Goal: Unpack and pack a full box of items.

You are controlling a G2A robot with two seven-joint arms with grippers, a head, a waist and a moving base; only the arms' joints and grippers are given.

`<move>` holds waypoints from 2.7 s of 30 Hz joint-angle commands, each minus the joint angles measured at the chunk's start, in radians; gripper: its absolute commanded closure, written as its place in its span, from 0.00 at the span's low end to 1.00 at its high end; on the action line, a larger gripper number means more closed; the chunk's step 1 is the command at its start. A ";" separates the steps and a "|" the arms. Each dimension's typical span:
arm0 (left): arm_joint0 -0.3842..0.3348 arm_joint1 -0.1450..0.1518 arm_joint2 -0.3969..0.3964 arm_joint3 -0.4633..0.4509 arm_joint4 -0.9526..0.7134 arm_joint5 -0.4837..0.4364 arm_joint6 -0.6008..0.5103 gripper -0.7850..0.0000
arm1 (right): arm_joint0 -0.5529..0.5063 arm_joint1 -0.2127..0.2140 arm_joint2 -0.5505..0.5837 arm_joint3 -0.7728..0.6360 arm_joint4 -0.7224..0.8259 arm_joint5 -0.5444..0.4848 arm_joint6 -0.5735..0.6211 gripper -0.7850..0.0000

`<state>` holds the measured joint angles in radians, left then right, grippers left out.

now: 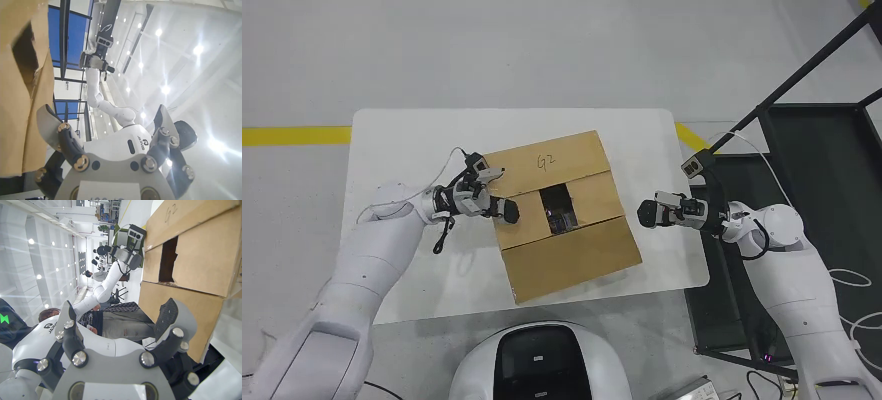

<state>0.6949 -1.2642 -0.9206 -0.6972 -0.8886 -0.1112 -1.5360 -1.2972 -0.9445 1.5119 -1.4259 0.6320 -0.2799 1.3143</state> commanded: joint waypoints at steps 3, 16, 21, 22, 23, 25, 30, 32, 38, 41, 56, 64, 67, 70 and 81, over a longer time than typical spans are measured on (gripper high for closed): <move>0.007 0.026 0.000 0.031 0.013 -0.038 0.000 0.00 | 0.000 0.000 0.000 0.000 0.000 0.000 0.000 0.00; 0.030 0.069 -0.019 -0.151 -0.136 -0.113 0.000 0.00 | 0.000 0.000 0.000 0.000 0.000 0.000 0.000 0.00; 0.037 0.093 -0.037 -0.210 -0.138 -0.155 0.000 0.00 | 0.000 0.000 0.000 0.000 0.000 0.000 0.000 0.00; 0.038 0.099 -0.045 -0.207 -0.126 -0.169 0.000 0.00 | 0.000 0.000 0.000 0.000 0.000 0.000 0.000 0.00; 0.038 0.105 -0.053 -0.202 -0.112 -0.173 0.000 0.00 | 0.000 0.000 0.000 0.000 0.000 0.000 0.000 0.00; 0.050 0.114 -0.068 -0.196 -0.110 -0.173 0.000 0.00 | 0.000 0.000 0.000 0.000 0.000 0.000 0.000 0.00; 0.083 0.134 -0.087 -0.181 -0.101 -0.165 0.000 0.00 | 0.000 0.000 0.000 0.000 0.000 0.000 0.000 0.00; 0.091 0.139 -0.088 -0.167 -0.080 -0.169 0.000 0.00 | 0.000 0.000 0.000 0.000 0.000 0.000 0.000 0.00; 0.091 0.137 -0.082 -0.107 -0.043 -0.175 0.002 0.00 | 0.000 0.000 0.000 0.000 0.000 0.000 0.000 0.00; 0.080 0.128 -0.074 -0.076 -0.039 -0.182 0.009 0.00 | 0.000 0.000 0.000 0.000 0.000 0.000 0.000 0.00; -0.061 0.034 -0.028 0.052 -0.189 -0.178 0.005 0.00 | 0.000 0.000 0.000 0.000 0.000 0.000 0.000 0.00; -0.195 -0.040 -0.006 0.205 -0.264 -0.230 0.060 0.00 | 0.000 0.000 0.000 0.000 0.000 0.000 0.000 0.00; -0.245 -0.063 0.004 0.266 -0.249 -0.266 0.094 0.00 | 0.000 0.000 0.000 0.000 0.000 0.000 0.000 0.00; -0.286 -0.084 0.017 0.328 -0.217 -0.308 0.135 0.00 | 0.000 0.000 0.000 0.000 0.000 0.000 0.000 0.00; -0.320 -0.102 0.032 0.381 -0.173 -0.347 0.185 0.00 | 0.000 0.000 0.000 0.000 0.000 0.000 0.000 0.00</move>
<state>0.3742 -1.3673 -0.8878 -0.3149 -1.0606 -0.4596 -1.3493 -1.2973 -0.9445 1.5119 -1.4259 0.6320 -0.2799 1.3143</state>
